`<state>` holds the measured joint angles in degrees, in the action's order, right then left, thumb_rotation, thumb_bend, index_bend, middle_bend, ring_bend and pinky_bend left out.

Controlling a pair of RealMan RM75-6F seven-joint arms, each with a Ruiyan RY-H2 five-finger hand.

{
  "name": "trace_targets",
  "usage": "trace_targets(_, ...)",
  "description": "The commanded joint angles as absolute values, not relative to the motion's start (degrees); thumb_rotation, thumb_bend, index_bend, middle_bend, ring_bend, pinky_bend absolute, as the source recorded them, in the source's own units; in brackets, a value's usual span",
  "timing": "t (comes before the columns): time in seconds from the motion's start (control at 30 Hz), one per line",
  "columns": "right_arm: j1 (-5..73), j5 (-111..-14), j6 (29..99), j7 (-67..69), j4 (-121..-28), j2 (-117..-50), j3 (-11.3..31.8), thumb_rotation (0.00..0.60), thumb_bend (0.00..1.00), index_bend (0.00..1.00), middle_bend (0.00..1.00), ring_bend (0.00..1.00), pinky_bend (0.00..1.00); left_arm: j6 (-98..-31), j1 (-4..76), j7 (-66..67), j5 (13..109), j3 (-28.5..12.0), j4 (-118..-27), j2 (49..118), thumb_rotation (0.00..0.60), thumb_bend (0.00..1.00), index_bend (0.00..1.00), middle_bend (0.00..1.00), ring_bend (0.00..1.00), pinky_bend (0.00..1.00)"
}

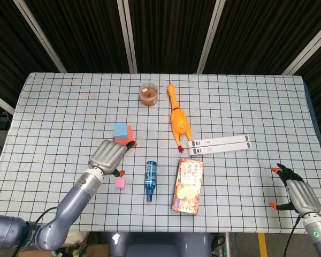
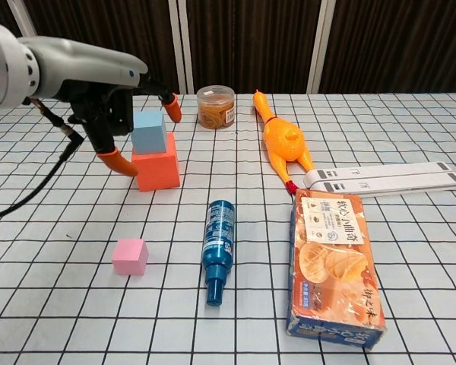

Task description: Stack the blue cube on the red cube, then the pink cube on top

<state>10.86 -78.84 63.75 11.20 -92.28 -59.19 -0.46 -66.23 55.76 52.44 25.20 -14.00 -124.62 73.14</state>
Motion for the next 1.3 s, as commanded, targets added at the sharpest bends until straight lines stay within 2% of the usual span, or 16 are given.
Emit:
trace_targets(0.03, 10.9, -78.8, 63.5, 11.3, -92.2, -59.2, -0.5, 0.6, 0.04, 0.15, 0.04, 0.07, 0.13, -72.3, 53.1, 51.7, 31.1, -9.5, -126.9, 75.7, 0.6, 0.23, 0.24, 0.95, 0.8, 0.82)
trace_targets(0.3, 11.1, -79.0, 63.2, 11.2, -92.3, -59.3, -0.6, 0.6, 0.04, 0.16, 0.04, 0.07, 0.13, -86.5, 50.0, 53.2, 33.2, -7.1, -126.1, 83.7, 0.6, 0.24, 0.27, 0.95, 0.81, 0.83)
trace_targets(0.43, 11.2, -78.9, 62.8, 11.4, -92.2, -59.3, -0.7, 0.6, 0.04, 0.16, 0.04, 0.07, 0.13, -90.1, 49.4, 56.0, 31.4, -5.8, -124.6, 87.3, 0.6, 0.3, 0.28, 0.95, 0.81, 0.84)
trace_targets(0.53, 11.3, -78.9, 62.6, 11.5, -92.2, -59.3, -0.7, 0.6, 0.04, 0.16, 0.04, 0.07, 0.13, -91.3, 49.0, 57.7, 31.9, -4.0, -122.4, 89.6, 0.6, 0.3, 0.28, 0.95, 0.81, 0.84)
trace_targets(0.87, 11.4, -79.0, 62.2, 11.6, -92.4, -59.0, -0.9, 0.6, 0.04, 0.16, 0.04, 0.07, 0.13, -86.9, 47.7, 57.0, 29.5, -3.3, -116.3, 93.3, 0.6, 0.3, 0.29, 0.96, 0.82, 0.84)
trace_targets(1.3, 11.3, -79.0, 62.4, 11.5, -92.8, -58.7, -0.9, 0.6, 0.04, 0.16, 0.04, 0.07, 0.13, -83.8, 46.9, 56.8, 29.4, -3.5, -113.3, 95.7, 0.6, 0.3, 0.29, 0.96, 0.82, 0.84)
